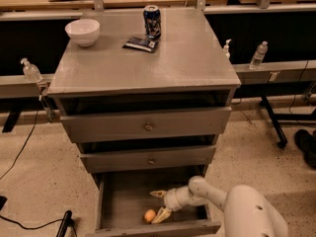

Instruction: Pick orange from bottom drawer and place on counter

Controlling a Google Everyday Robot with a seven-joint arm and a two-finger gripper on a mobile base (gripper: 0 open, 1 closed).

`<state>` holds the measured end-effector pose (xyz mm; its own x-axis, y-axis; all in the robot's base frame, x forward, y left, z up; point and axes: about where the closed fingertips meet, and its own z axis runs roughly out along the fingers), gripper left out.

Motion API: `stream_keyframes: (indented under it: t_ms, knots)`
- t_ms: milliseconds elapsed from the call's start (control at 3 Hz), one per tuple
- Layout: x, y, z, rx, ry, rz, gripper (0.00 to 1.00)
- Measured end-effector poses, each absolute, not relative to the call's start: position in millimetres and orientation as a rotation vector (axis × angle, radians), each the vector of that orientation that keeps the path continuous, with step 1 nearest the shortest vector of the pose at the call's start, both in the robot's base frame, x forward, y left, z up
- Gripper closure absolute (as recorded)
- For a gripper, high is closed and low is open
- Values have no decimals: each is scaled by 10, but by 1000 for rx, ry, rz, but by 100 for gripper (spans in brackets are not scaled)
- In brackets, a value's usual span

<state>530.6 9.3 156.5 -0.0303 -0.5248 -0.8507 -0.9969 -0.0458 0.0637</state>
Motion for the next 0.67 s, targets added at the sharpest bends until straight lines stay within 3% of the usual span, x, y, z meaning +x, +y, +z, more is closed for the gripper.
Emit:
stream_keyframes:
  t_ms: [333, 667]
  knots:
    - [5226, 161, 1474, -1680, 1625, 976, 21]
    - [5225, 170, 1403, -1682, 1648, 960, 36]
